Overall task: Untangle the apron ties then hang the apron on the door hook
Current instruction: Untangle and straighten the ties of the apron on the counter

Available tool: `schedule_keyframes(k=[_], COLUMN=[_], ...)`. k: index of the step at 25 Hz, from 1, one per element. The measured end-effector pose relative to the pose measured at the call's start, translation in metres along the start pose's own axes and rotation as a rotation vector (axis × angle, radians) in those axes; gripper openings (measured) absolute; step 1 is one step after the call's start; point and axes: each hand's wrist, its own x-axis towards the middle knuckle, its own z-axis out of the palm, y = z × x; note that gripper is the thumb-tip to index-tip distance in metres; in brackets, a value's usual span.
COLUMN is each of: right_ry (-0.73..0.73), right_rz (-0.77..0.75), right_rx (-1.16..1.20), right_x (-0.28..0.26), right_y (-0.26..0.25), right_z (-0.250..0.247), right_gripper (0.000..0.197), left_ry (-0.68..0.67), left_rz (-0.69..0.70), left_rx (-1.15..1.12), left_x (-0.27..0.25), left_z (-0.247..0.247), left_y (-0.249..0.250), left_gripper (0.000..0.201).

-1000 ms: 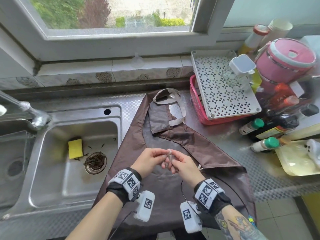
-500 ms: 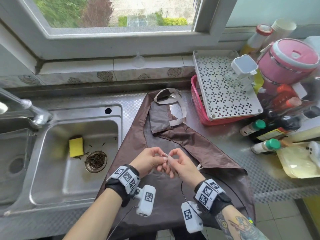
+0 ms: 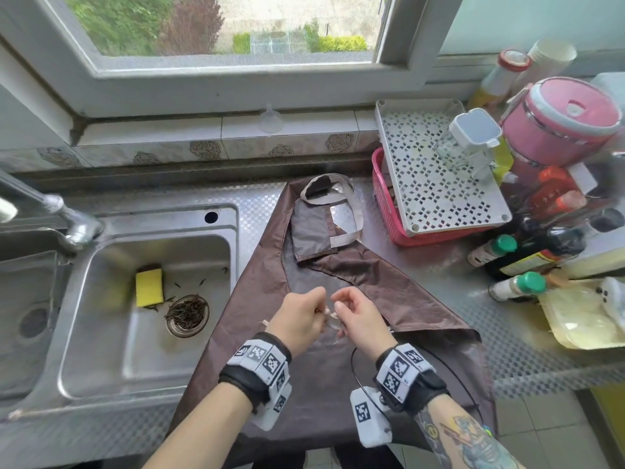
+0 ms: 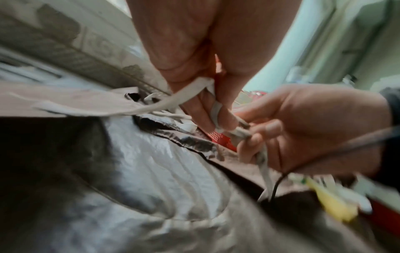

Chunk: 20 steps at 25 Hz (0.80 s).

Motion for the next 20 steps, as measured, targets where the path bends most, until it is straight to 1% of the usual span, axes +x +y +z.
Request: schedule_keyframes(k=[1,2,3,4,5,9,13,15,16,18,20], right_ry=[-0.008,-0.023,-0.039,-0.039,-0.026,0.006,-0.003,-0.016,-0.016,-0.010,-0.007], right_rz=[-0.051,-0.098,-0.140,-0.173,-0.199,-0.244,-0.176,-0.146,-0.133,-0.154,-0.208], right_rx=[-0.033,-0.086,-0.157,-0.221,-0.260,-0.338,-0.303,-0.355,-0.393,-0.477,-0.529], right_x=[-0.004,-0.008,-0.012,-0.016,-0.018,-0.017,-0.023,-0.023,-0.021,-0.018,-0.019], right_y=[-0.003,-0.005,-0.005,-0.005,-0.006,-0.005,0.000,-0.001,-0.002,-0.004,-0.006], right_z=[-0.002,-0.003,-0.005,-0.006,-0.006,-0.004,-0.014,-0.011,-0.007,0.000,0.003], right_gripper=[0.011,0.016,0.025,0.032,0.035,0.035,0.031,0.028,0.030,0.037,0.033], left_ry=[0.005,-0.016,-0.053,-0.074,-0.069,-0.025,0.005,-0.025,-0.039,-0.021,-0.014], left_rz=[-0.126,-0.259,-0.359,-0.423,-0.444,-0.465,-0.519,-0.534,-0.544,-0.558,-0.545], left_rx=[-0.097,-0.269,-0.477,-0.656,-0.733,-0.746,-0.839,-0.859,-0.853,-0.814,-0.795], left_x=[0.002,0.004,0.006,0.006,0.006,0.005,0.004,0.003,0.002,0.003,0.003], left_z=[-0.002,-0.004,-0.007,-0.010,-0.012,-0.013,-0.017,-0.015,-0.013,-0.008,-0.008], left_y=[0.003,0.005,0.007,0.009,0.009,0.009,0.002,0.001,0.002,0.002,0.004], left_gripper=[0.023,0.028,0.032,0.034,0.035,0.034,0.031,0.030,0.031,0.032,0.033])
